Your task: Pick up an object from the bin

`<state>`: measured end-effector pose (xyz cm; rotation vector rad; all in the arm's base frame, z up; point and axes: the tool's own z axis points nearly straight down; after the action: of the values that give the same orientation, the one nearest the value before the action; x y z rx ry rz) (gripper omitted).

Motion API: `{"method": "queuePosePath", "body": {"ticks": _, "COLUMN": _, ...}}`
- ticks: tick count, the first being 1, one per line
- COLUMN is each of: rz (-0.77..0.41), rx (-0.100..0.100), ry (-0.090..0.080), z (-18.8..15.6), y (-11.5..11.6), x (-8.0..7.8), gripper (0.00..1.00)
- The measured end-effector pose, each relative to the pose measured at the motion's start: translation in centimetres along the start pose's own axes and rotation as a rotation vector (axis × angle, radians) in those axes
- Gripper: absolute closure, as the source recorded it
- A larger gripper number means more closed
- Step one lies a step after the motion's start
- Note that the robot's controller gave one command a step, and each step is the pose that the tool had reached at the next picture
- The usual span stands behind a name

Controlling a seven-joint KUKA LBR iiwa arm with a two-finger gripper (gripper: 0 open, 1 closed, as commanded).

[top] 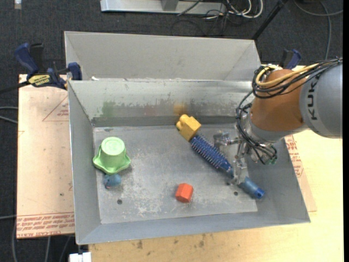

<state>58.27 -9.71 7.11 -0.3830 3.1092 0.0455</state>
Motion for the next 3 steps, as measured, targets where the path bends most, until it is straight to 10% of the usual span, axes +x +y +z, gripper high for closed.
{"method": "queuePosePath", "body": {"ticks": 1, "rz": 0.001, "rx": -0.006, "ry": -0.002, "z": 0.0, "y": 0.4, "x": -0.2, "gripper": 1.0}}
{"method": "queuePosePath", "body": {"ticks": 3, "rz": 0.001, "rx": 0.03, "ry": 0.003, "z": -11.6, "y": 0.8, "x": -0.7, "gripper": 1.0}}
